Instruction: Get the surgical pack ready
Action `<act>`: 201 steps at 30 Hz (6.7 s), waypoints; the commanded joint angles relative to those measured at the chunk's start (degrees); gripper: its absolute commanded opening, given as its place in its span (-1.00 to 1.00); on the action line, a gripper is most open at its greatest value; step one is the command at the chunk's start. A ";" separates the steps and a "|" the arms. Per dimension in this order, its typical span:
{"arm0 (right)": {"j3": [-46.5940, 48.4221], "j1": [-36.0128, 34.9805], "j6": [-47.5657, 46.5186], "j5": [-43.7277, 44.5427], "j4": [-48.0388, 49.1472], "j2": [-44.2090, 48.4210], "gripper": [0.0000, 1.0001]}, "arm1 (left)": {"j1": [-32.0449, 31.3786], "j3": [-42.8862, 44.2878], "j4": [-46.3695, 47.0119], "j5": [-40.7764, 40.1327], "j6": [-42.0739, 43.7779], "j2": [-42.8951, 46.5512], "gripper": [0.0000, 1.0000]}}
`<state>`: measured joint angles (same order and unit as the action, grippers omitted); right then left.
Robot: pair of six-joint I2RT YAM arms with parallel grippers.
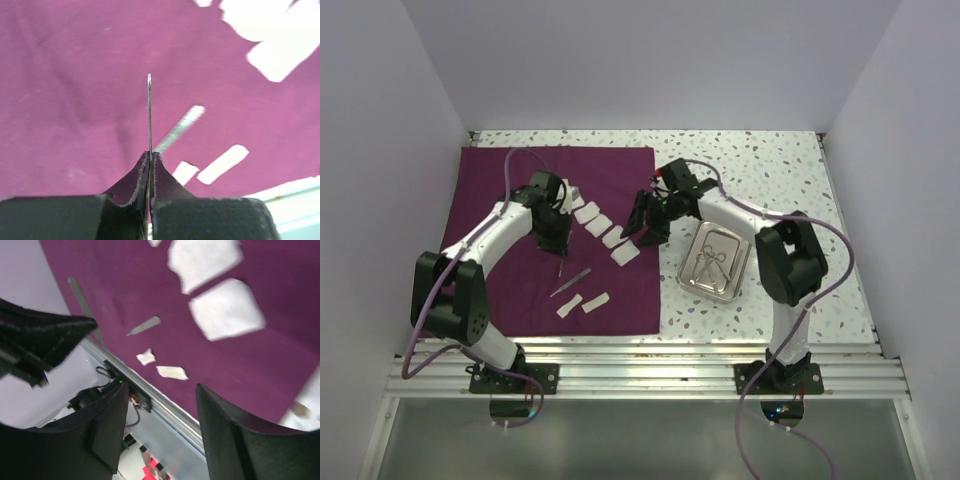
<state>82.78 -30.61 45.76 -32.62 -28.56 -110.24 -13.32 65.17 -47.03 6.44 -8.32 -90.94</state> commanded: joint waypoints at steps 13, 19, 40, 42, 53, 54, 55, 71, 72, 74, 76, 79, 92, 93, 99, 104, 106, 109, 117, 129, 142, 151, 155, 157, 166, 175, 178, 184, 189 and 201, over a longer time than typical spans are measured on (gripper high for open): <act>13.81 -8.76 12.95 -4.91 10.62 -11.58 0.18 | -3.37 1.37 2.37 13.86 -5.30 4.98 -1.00; 14.07 -10.34 13.39 -4.47 11.59 -12.99 0.15 | -4.34 1.10 4.04 18.43 -7.24 5.59 -1.00; 3.71 5.71 -12.87 15.64 -19.49 4.83 -1.00 | -4.70 -3.20 1.23 1.83 -0.56 5.16 -0.12; 2.04 8.01 -16.39 20.66 -21.88 6.78 -1.00 | -4.96 -3.99 1.85 0.69 -0.30 4.72 -0.13; -6.40 17.43 -22.20 29.28 -25.59 10.39 -0.70 | -10.67 -6.54 4.39 -8.19 1.55 1.55 -0.23; -6.58 17.34 -22.38 29.11 -25.41 9.96 -0.64 | -10.93 -6.98 4.75 -8.63 1.55 1.38 -0.28; -6.67 17.34 -22.47 28.76 -25.32 9.60 -0.52 | -11.02 -7.24 5.01 -8.55 1.72 0.77 -0.33; -7.63 17.43 -24.40 24.36 -23.83 11.53 -0.07 | -12.69 -5.75 6.77 -9.34 3.66 -6.53 -0.27; -7.81 17.34 -24.49 24.19 -23.65 11.71 -0.07 | -12.69 -5.84 6.86 -9.34 3.66 -6.80 -0.27; -8.25 17.43 -24.49 23.92 -23.30 12.15 -0.07 | -12.69 -6.02 7.38 -9.60 3.66 -7.67 -0.26; -8.69 17.43 -24.58 23.57 -23.12 12.32 -0.07 | -12.78 -6.19 7.74 -9.34 3.83 -8.12 -0.25; -8.87 17.43 -24.75 23.13 -23.04 12.59 -0.07 | -12.78 -6.10 8.18 -8.46 3.83 -9.34 -0.26; -7.64 16.99 -24.40 21.11 -22.77 13.99 -0.08 | -12.69 -3.92 4.84 -9.77 3.66 -8.04 -0.87; -7.46 16.99 -24.40 21.02 -22.95 14.08 -0.07 | -12.69 -3.38 4.32 -10.04 3.48 -7.51 -0.87; -6.58 16.46 -24.22 20.76 -23.39 14.70 -0.07 | -12.69 -0.74 2.29 -9.08 3.31 -7.06 -0.80; -6.58 16.46 -24.14 20.58 -23.39 15.14 -0.07 | -12.69 -1.27 2.81 -7.23 3.13 -8.12 -0.73; -6.76 16.37 -24.05 20.67 -23.39 15.31 -0.07 | -12.69 -1.36 2.90 -7.05 3.31 -8.12 -0.67; -6.76 16.46 -24.14 20.67 -23.47 15.58 -0.07 | -12.69 -1.71 2.82 -6.88 3.48 -7.94 -0.67; -6.67 16.02 -24.05 20.40 -23.30 15.49 -0.07 | -12.69 -2.68 3.61 -6.70 3.31 -8.20 -0.65; -8.69 15.23 -23.87 20.32 -22.51 16.10 -0.08 | -12.69 -4.00 9.23 -10.04 0.23 -3.20 -0.54; -8.51 14.97 -24.14 20.49 -22.60 15.58 -0.07 | -12.69 -1.62 10.64 -9.77 0.76 -8.99 -0.42; -8.69 14.97 -24.31 20.23 -22.25 15.05 -0.07 | -12.69 -1.79 11.43 -9.87 1.20 -12.16 -0.32; -8.25 14.88 -24.14 19.70 -21.89 14.52 -0.07 | -12.69 -2.94 11.87 -9.43 1.81 -12.86 -0.25; -7.90 14.79 -24.14 19.61 -21.98 14.44 -0.07 | -12.69 -3.47 11.96 -8.12 2.42 -13.48 -0.27; -5.97 13.12 -23.61 19.00 -22.60 14.43 -0.07 | -12.52 -3.21 10.99 -5.38 4.45 -13.22 -0.67; -4.39 10.84 -22.56 18.91 -22.86 14.52 -0.07 | -12.34 1.27 5.46 -8.28 3.66 -10.05 -1.00; -3.07 10.04 -21.77 17.95 -22.51 14.17 -0.07 | -12.34 3.03 3.88 -8.11 3.05 -8.39 -1.00; -2.45 8.82 -16.76 10.59 -17.43 12.59 -0.07 | -12.34 6.20 0.63 -5.40 2.43 -6.10 -1.00; -10.87 8.46 0.62 -2.25 4.04 12.68 -0.03 | -11.99 8.40 1.23 4.42 -0.72 -2.32 -1.00; -16.43 3.11 1.18 -2.53 15.46 19.18 0.43 | -10.50 16.13 10.28 13.32 -24.80 -2.40 -1.00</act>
<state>66.35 -26.30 47.16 -33.56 -19.20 -94.24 -24.73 78.70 -41.63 15.00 -23.16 -93.89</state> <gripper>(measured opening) 0.710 0.146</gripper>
